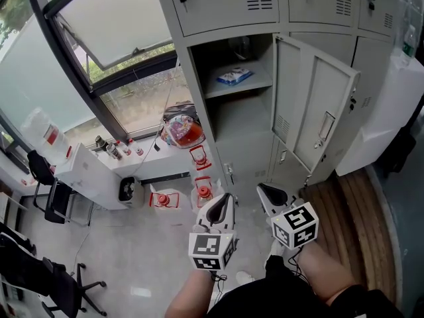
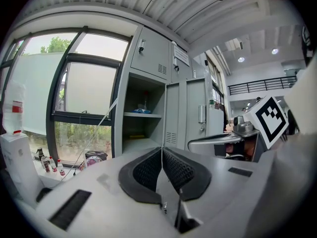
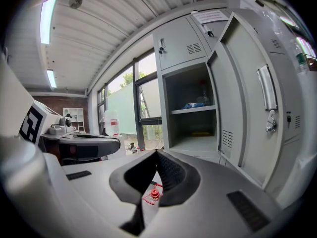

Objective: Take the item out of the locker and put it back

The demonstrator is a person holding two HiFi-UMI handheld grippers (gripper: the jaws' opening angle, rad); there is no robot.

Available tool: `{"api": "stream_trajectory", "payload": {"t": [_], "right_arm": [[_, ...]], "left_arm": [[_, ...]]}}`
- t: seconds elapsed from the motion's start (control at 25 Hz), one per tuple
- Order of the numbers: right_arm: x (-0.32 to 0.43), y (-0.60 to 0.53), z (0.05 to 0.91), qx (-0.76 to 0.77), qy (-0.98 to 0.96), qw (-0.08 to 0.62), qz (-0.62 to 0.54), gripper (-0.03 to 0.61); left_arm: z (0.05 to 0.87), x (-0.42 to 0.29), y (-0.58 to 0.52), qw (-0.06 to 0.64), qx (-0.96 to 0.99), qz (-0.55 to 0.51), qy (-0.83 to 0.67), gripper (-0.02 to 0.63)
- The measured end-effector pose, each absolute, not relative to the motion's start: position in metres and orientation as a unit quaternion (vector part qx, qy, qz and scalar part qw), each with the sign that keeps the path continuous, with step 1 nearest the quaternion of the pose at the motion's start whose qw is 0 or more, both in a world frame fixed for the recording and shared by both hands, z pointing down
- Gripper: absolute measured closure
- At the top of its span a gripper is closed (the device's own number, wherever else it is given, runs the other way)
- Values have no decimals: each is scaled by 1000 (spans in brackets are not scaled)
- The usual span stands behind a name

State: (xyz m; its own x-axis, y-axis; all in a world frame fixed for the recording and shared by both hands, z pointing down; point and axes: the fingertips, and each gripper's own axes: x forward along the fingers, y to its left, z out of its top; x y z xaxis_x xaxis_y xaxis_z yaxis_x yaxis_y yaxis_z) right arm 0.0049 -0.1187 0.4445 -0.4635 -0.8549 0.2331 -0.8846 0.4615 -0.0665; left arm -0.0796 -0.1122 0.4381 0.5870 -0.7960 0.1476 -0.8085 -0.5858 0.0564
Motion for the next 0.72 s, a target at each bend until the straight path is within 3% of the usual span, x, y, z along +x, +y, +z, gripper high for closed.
{"api": "stream_trajectory", "payload": {"t": [0.72], "right_arm": [[-9,-116,443,508,-853,84,86,526]], "left_arm": [[438,-90,-106,54,891,56,-448,594]]}}
